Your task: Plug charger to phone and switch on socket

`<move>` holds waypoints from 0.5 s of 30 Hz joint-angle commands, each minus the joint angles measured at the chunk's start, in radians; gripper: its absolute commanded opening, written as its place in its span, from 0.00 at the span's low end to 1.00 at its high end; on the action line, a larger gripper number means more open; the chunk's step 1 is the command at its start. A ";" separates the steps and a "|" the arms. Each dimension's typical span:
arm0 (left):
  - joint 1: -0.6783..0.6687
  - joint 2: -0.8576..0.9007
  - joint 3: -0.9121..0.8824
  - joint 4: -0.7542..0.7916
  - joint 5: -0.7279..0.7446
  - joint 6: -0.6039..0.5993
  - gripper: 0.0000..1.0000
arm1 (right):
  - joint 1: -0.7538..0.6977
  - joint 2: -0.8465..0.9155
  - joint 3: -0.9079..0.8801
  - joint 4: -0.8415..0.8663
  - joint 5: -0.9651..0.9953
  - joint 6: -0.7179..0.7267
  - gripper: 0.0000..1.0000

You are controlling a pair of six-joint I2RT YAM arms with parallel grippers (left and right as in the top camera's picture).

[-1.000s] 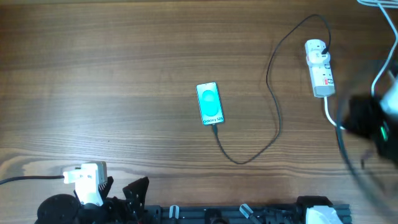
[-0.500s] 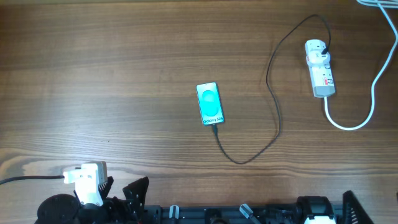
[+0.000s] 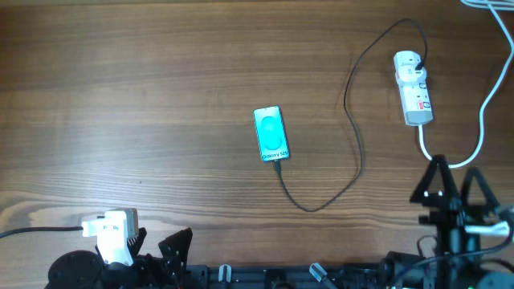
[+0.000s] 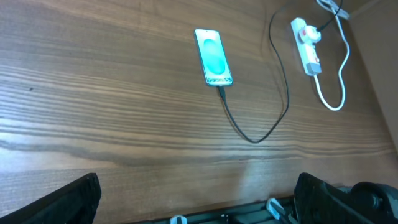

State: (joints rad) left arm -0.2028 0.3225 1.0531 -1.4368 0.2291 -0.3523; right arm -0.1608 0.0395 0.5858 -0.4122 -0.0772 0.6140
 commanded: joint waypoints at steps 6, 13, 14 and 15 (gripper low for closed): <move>-0.002 0.000 -0.001 0.003 -0.003 0.005 1.00 | 0.045 -0.036 -0.451 0.674 -0.156 0.041 1.00; -0.002 0.000 -0.001 0.003 -0.003 0.005 1.00 | 0.130 -0.036 -0.581 0.558 -0.016 -0.017 1.00; -0.002 0.000 -0.001 0.003 -0.003 0.005 1.00 | 0.131 -0.036 -0.581 0.475 -0.013 -0.048 0.99; -0.002 0.000 -0.001 0.003 -0.003 0.005 1.00 | 0.131 -0.036 -0.581 0.406 0.007 -0.051 1.00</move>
State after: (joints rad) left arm -0.2028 0.3225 1.0531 -1.4361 0.2291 -0.3523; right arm -0.0380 0.0128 0.0101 0.1001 -0.1215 0.6186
